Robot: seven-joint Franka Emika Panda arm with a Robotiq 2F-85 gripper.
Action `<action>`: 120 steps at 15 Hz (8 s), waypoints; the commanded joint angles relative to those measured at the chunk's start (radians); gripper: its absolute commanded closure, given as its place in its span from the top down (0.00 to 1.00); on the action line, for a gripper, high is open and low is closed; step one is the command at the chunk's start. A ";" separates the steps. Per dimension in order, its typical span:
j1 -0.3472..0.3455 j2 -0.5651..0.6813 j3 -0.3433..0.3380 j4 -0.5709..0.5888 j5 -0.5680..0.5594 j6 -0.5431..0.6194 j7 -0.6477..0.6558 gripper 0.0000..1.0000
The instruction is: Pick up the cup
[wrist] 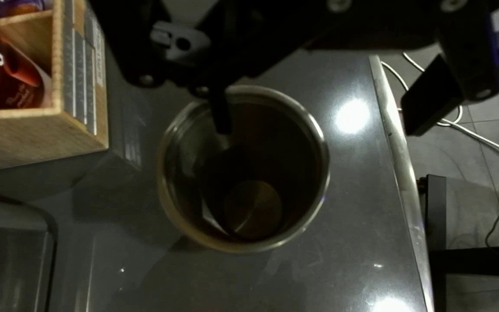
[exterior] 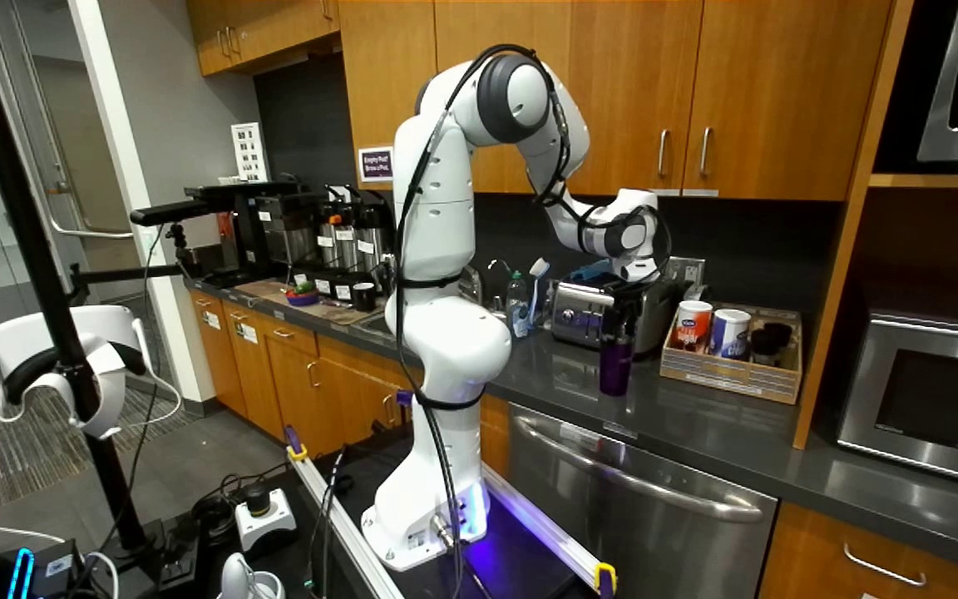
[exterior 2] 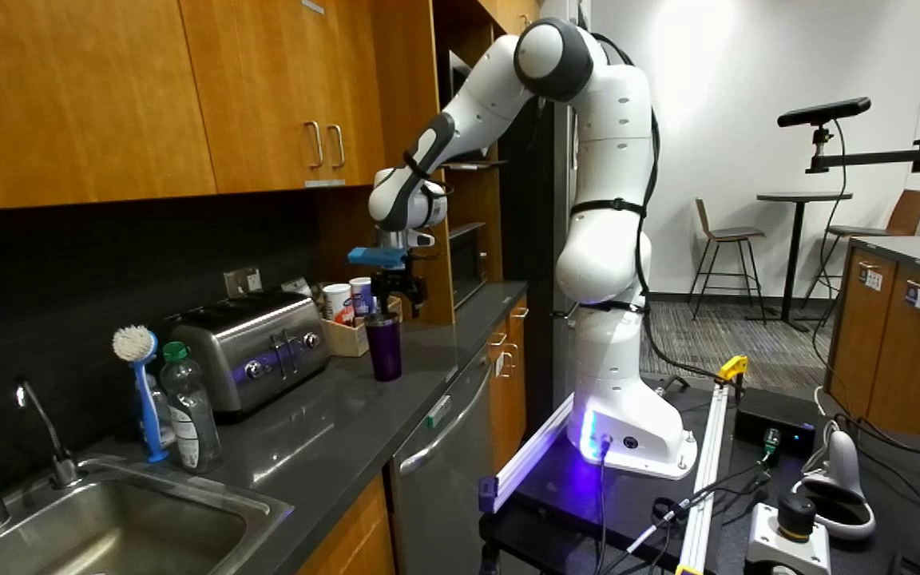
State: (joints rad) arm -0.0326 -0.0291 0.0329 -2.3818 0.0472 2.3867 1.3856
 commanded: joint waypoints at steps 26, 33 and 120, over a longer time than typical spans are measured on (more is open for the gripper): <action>0.044 0.030 -0.010 0.068 0.177 -0.423 -0.617 1.00; 0.047 0.036 -0.010 0.080 0.154 -0.472 -0.628 1.00; 0.046 0.219 0.042 0.327 -0.171 -0.385 -0.598 1.00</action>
State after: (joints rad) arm -0.0085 0.1005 0.1115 -2.1632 -0.1534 2.0495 0.8407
